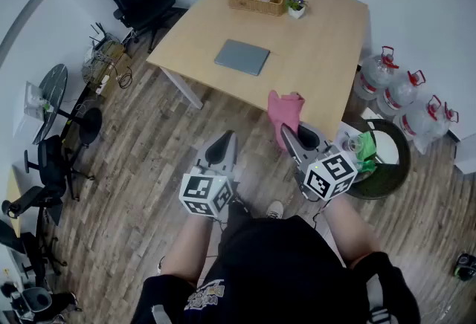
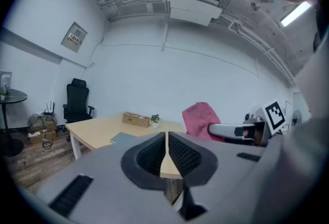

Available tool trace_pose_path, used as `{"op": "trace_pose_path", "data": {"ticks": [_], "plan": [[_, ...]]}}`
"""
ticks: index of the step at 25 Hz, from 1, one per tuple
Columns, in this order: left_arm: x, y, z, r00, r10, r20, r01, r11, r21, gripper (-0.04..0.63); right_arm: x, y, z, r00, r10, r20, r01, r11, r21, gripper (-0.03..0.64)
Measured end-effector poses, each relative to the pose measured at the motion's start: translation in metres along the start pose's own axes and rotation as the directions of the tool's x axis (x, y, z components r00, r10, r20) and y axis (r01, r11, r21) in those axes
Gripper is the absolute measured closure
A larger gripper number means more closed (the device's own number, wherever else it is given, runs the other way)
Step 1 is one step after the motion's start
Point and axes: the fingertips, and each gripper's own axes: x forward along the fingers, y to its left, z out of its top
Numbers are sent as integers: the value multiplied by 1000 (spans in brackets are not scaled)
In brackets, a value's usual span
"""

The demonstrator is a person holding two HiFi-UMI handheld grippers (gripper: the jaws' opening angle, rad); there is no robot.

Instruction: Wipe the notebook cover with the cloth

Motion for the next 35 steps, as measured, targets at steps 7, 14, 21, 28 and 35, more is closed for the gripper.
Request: {"op": "trace_pose_path", "data": {"ticks": [7, 14, 21, 28, 35], "plan": [[0, 6, 0, 1000, -1, -4, 1, 1000, -2, 578, 5, 4, 4, 1000, 6, 25, -7, 1000, 9, 546], [0, 23, -3, 999, -32, -21, 31, 1000, -2, 576, 23, 5, -1, 1000, -12, 18, 12, 999, 31, 546], [10, 54, -14, 997, -58, -46, 57, 998, -32, 474, 52, 3, -10, 999, -50, -5, 51, 998, 46, 546], [25, 89, -15, 993, -100, -67, 98, 995, -33, 388, 90, 3, -13, 996, -90, -19, 91, 994, 60, 546], [33, 145, -9, 987, -123, -103, 119, 992, -45, 371, 144, 7, -10, 992, -123, -18, 124, 990, 68, 546]]}}
